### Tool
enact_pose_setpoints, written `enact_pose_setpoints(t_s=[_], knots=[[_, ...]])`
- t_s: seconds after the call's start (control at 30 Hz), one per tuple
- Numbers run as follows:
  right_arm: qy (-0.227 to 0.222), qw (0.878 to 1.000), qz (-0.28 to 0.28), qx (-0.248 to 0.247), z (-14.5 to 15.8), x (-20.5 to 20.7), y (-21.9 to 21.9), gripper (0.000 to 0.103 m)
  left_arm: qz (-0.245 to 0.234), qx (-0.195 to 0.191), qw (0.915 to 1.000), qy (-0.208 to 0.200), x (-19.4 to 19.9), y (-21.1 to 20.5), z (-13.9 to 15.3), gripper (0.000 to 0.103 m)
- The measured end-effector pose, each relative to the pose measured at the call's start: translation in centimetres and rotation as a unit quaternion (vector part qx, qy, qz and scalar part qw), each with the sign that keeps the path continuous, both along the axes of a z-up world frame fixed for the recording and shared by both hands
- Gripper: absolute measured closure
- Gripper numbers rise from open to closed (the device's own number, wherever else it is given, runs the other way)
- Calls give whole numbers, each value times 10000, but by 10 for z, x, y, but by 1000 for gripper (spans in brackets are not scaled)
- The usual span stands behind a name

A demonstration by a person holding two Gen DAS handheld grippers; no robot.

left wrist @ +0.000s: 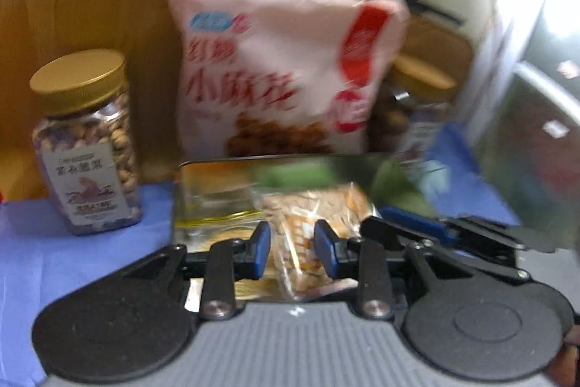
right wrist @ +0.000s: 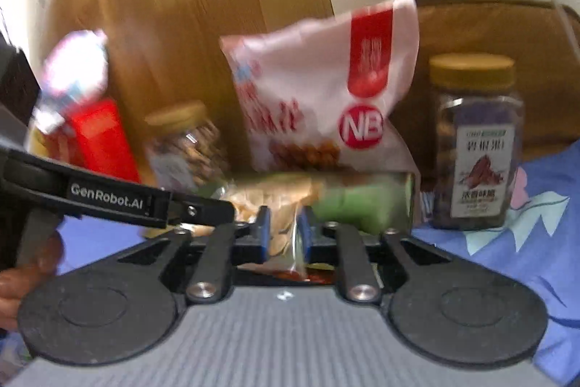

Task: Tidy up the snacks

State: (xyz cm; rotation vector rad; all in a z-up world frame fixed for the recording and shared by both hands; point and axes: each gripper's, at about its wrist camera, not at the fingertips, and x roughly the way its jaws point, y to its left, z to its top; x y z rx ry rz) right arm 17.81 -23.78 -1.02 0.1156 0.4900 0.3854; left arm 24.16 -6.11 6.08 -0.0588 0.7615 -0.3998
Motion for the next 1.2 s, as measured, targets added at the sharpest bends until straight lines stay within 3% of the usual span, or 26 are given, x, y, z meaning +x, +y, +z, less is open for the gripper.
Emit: enact_pose_setpoints(t_s=[0.1, 0.23, 0.37, 0.4, 0.47, 0.57, 0.63, 0.73, 0.8, 0.9, 1.0, 1.1, 1.2], knots=[[-170, 9998, -130, -58, -2, -10, 1, 60, 192, 359, 9990, -180, -5, 2, -5, 71], [-296, 9989, -33, 363, 5, -44, -10, 59, 251, 707, 9963, -427, -27, 4, -2, 68], [125, 9972, 336, 652, -2, -66, -1, 52, 420, 1044, 9915, -654, -52, 11, 4, 65], [270, 9959, 440, 740, -7, -74, 1, 51, 494, 1145, 9895, -729, -61, 13, 8, 59], [480, 9939, 632, 762, -15, -85, 10, 42, 541, 1147, 9895, -688, -72, 19, 12, 58], [768, 9900, 1071, 511, -23, -99, 31, 32, 625, 1215, 9884, -656, -91, 28, 14, 58], [888, 9864, 1385, 55, -27, -106, 54, 22, 683, 1275, 9874, -644, -100, 34, 14, 58], [653, 9840, 1487, -731, -31, -116, 84, 20, 774, 1280, 9869, -599, -112, 43, 14, 58], [414, 9806, 1416, -1293, -36, -121, 98, 21, 831, 1277, 9867, -572, -117, 47, 13, 58], [119, 9772, 1332, -1651, -34, -127, 105, 44, 866, 1292, 9862, -572, -124, 52, 13, 58], [33, 9757, 1259, -1791, -34, -131, 105, 50, 880, 1283, 9862, -565, -127, 56, 12, 58], [-83, 9755, 1184, -1852, -34, -141, 96, 70, 893, 1256, 9865, -551, -131, 58, 12, 58], [-250, 9758, 1067, -1891, -26, -158, 84, 81, 845, 1207, 9879, -490, -136, 59, 8, 57]])
